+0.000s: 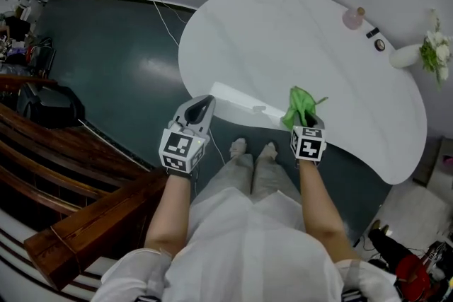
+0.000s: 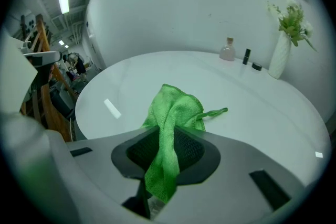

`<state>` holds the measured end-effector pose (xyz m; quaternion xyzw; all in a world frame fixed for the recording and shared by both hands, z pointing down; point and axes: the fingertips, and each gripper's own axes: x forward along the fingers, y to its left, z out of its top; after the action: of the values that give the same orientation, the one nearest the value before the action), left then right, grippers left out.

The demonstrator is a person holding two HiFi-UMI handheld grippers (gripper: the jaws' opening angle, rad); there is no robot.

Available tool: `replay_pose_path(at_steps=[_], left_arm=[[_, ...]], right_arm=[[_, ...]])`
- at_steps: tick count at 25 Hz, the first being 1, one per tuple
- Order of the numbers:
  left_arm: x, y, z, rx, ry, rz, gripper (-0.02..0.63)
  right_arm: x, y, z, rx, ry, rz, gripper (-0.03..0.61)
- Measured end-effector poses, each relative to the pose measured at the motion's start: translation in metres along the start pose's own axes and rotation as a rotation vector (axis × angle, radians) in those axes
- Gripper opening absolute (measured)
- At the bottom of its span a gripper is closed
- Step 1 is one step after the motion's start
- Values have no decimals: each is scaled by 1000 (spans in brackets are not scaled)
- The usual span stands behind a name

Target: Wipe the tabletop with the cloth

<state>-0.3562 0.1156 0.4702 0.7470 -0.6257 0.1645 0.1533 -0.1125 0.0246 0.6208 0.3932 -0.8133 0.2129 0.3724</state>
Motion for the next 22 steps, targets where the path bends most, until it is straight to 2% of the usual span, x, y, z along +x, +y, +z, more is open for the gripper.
replay_pose_path(at_steps=[12, 17, 22], left_arm=[[-80, 74, -47, -48, 13, 65, 25], [-89, 95, -56, -52, 9, 57, 25], [-82, 103, -54, -46, -8, 21, 25]], right_arm=[[57, 197, 62, -203, -16, 175, 80], [70, 257, 74, -303, -24, 242, 80], [62, 299, 62, -440, 5, 319, 80]])
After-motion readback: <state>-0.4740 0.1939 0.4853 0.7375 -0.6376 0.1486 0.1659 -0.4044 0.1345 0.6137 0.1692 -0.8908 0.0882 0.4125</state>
